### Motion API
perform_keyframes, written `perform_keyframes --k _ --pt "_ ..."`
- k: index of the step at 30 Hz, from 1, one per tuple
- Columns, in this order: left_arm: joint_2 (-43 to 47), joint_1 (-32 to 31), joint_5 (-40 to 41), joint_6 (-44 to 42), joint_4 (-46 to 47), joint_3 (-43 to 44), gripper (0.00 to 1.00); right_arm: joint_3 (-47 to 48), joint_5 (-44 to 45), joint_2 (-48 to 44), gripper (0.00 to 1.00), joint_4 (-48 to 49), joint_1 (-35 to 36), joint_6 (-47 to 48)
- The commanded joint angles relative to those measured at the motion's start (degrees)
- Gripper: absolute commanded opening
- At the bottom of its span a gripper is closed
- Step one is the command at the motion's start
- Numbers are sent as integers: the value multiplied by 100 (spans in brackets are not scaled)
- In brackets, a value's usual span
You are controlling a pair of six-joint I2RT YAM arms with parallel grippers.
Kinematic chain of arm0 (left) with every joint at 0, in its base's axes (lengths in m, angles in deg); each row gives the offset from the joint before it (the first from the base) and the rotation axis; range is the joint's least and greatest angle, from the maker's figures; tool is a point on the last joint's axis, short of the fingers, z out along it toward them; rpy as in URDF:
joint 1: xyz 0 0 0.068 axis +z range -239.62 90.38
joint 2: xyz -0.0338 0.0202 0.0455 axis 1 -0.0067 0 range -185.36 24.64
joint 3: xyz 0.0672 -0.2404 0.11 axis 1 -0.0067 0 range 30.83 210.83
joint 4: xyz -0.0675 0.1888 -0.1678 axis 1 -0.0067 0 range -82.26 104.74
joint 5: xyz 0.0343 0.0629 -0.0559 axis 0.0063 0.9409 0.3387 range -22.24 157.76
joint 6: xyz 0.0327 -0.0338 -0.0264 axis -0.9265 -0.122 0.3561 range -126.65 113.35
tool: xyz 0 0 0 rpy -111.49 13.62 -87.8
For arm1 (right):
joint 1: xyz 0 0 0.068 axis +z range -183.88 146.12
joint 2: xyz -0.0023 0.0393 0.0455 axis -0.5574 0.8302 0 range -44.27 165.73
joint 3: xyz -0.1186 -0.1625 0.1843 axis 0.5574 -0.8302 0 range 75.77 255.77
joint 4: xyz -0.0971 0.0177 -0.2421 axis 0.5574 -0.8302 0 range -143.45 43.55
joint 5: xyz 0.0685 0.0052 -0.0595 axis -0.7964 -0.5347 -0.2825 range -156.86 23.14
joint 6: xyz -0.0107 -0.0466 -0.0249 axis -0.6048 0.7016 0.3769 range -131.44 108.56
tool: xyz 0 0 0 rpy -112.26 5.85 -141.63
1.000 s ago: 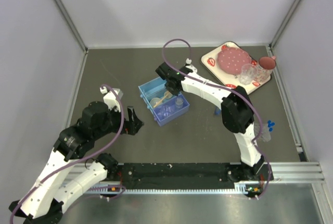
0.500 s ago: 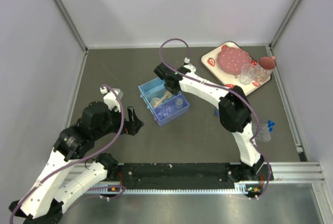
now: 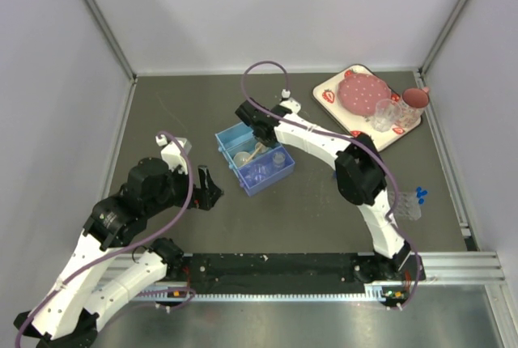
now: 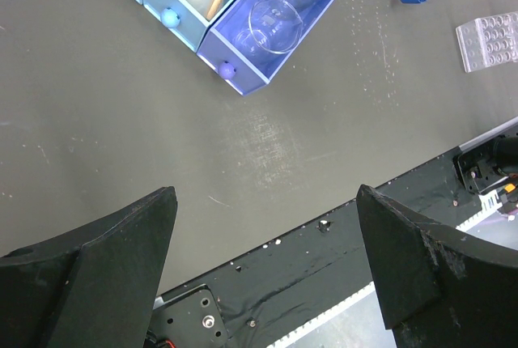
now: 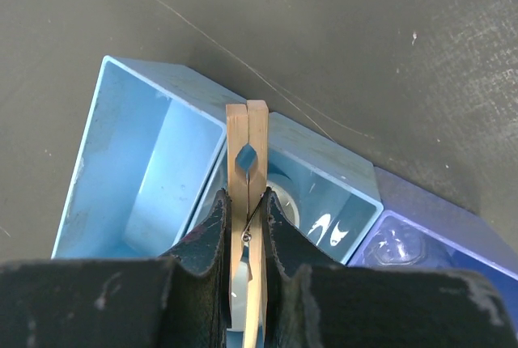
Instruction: Organize the chemistry lab equipment
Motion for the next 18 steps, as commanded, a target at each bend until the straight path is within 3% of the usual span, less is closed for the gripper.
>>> perform_keyframes --k 1,5,10,18 --pt "4 18 13 -60 102 -36 98 274 57 179 0 -192 185 178" --pt "22 18 4 -52 102 -44 98 414 -40 249 1 -192 264 249" --pt "40 18 4 -51 93 -36 98 502 -67 250 31 -192 387 380" --pt "13 18 13 -43 102 26 98 503 135 -102 37 -201 677 626"
